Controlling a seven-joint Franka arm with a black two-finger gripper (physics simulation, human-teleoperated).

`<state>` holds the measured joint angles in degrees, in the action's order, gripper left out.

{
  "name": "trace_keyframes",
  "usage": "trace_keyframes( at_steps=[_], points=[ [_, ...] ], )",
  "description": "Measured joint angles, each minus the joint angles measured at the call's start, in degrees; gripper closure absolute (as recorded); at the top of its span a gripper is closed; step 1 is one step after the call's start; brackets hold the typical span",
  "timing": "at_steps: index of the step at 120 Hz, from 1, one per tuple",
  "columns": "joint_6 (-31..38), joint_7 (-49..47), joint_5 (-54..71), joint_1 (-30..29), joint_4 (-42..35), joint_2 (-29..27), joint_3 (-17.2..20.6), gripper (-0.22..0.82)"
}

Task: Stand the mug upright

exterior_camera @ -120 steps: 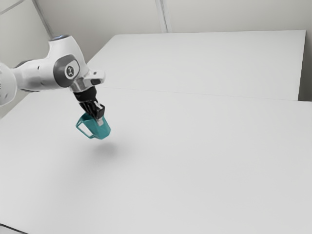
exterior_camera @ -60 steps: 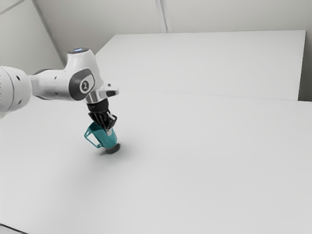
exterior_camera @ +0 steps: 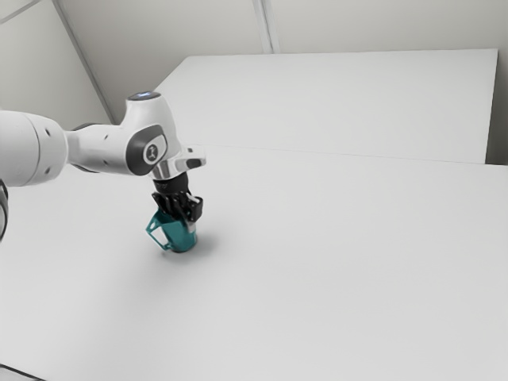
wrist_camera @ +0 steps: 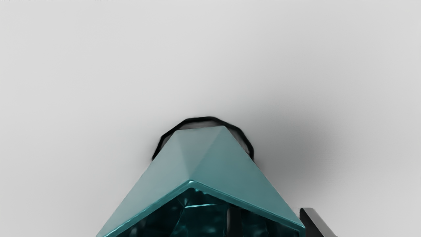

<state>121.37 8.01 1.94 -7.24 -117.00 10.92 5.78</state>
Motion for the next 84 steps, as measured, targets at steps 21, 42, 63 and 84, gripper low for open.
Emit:
trace_keyframes(
  at_steps=[21, 42, 63, 84],
  points=[
    [-0.2, -1.1, 0.0, 0.0, 0.0, -2.2, 1.0, 0.22],
    [-3.7, -1.6, -0.5, 0.0, 3.5, -5.5, 1.6, 0.1],
    [-10.6, -2.0, -1.8, 0.0, 13.9, -4.6, 1.5, 0.04],
    [-16.7, -2.1, -2.3, -0.1, 22.9, -2.5, 1.5, 0.02]
  ],
)
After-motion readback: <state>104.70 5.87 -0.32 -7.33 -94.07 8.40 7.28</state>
